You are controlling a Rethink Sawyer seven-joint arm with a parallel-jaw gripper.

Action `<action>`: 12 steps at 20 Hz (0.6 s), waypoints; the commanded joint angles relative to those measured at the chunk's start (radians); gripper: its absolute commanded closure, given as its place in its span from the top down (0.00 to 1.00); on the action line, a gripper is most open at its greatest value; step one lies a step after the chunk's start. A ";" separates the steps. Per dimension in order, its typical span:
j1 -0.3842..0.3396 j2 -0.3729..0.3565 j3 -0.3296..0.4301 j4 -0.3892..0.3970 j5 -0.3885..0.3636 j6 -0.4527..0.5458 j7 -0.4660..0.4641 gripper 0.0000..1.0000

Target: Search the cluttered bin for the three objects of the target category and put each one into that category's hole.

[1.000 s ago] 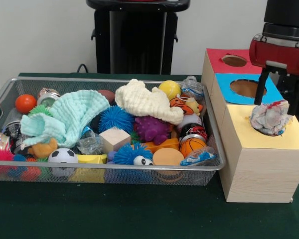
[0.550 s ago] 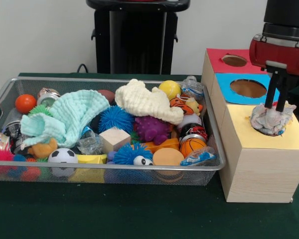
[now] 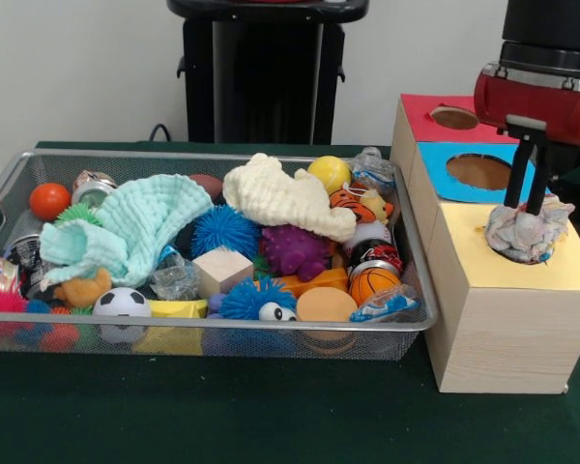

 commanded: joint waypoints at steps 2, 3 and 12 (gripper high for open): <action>-0.046 -0.001 0.142 0.115 -0.020 0.064 0.112 0.00; -0.049 -0.002 0.149 0.121 -0.021 0.053 0.107 0.00; -0.094 -0.019 0.254 0.176 -0.014 -0.053 0.065 0.00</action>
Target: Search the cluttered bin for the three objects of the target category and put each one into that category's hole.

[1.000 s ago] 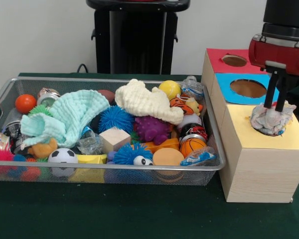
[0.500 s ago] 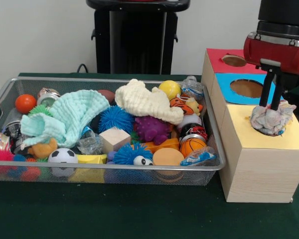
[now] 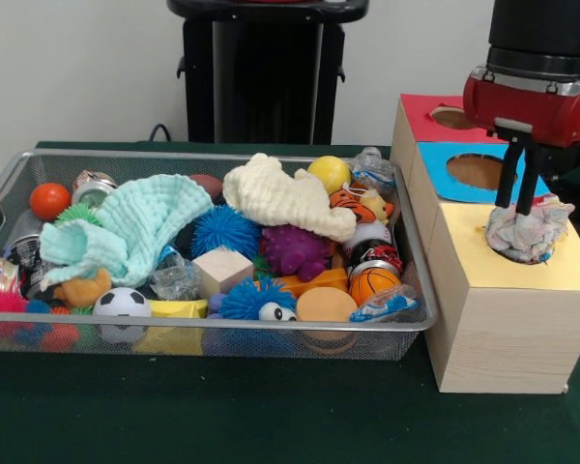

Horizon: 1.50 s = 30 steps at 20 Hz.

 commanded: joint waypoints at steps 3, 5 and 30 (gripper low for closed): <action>-0.086 -0.001 0.254 0.156 -0.020 -0.092 0.047 0.00; -0.101 -0.003 0.283 0.169 -0.024 -0.116 0.044 0.00; -0.058 0.118 0.260 0.094 -0.084 -0.186 0.111 0.00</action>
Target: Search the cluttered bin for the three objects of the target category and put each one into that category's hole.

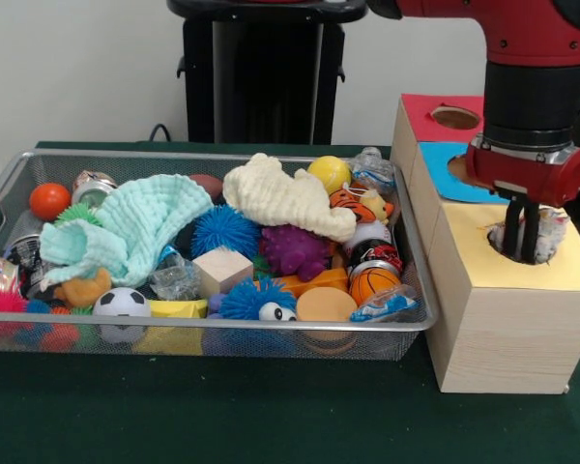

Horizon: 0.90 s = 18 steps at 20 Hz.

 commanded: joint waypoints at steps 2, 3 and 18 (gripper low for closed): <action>0.051 0.103 0.000 -0.015 -0.066 -0.001 0.111 0.00; 0.059 0.110 -0.021 -0.023 -0.068 0.007 0.113 0.00; -0.007 -0.072 -0.024 0.086 -0.120 0.119 0.048 0.00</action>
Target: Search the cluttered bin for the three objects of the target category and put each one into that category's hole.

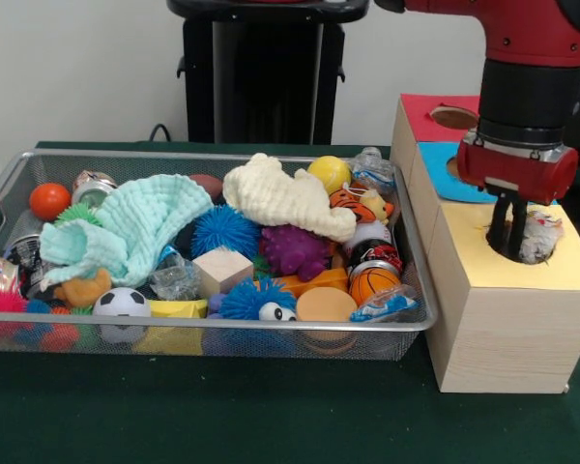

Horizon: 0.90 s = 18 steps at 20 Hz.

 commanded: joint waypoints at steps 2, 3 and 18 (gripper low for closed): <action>-0.069 -0.116 0.056 0.110 -0.071 0.151 0.040 0.00; -0.077 -0.131 0.060 0.115 -0.074 0.164 0.036 0.00; -0.096 -0.153 0.037 0.103 -0.130 0.170 0.074 0.00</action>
